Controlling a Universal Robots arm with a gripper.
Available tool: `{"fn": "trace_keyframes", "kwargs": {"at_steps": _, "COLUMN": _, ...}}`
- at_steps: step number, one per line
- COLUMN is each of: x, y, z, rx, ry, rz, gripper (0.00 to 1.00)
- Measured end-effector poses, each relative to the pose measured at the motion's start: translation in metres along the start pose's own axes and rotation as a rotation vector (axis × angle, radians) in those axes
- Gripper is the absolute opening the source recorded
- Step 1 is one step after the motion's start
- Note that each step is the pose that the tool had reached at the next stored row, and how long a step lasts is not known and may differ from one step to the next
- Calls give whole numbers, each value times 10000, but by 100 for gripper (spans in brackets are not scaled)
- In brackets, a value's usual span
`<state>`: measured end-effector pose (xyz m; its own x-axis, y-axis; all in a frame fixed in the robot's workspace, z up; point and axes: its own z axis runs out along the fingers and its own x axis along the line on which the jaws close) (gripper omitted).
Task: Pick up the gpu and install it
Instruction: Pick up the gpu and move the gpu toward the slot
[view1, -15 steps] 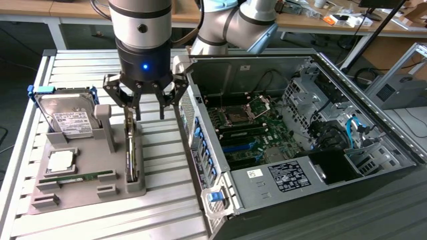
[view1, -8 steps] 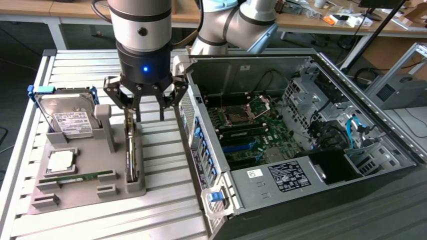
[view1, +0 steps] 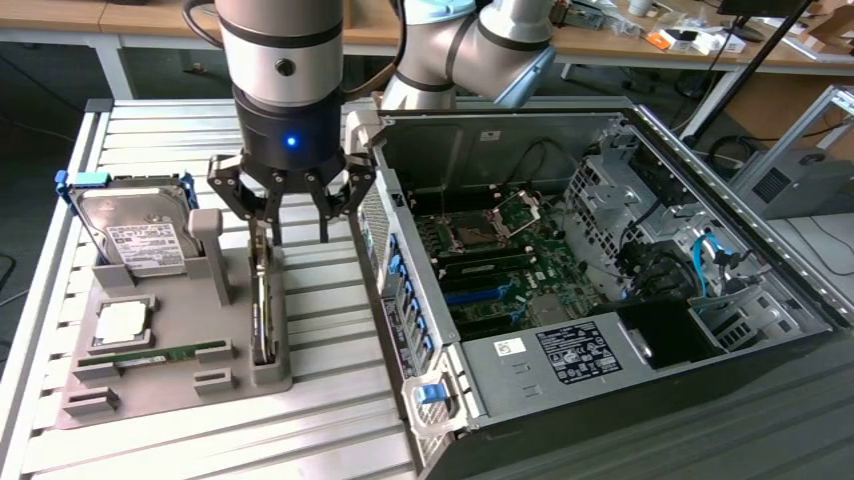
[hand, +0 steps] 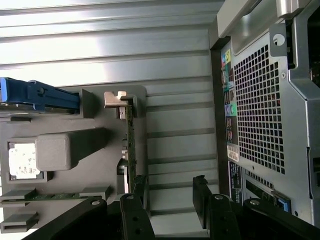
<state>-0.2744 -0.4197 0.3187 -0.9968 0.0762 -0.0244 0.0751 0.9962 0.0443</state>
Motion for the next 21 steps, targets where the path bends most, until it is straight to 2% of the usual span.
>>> {"fn": "trace_keyframes", "kwargs": {"at_steps": 21, "x": 1, "y": -9, "z": 57, "rx": 0, "ry": 0, "rz": 0, "gripper": 50}}
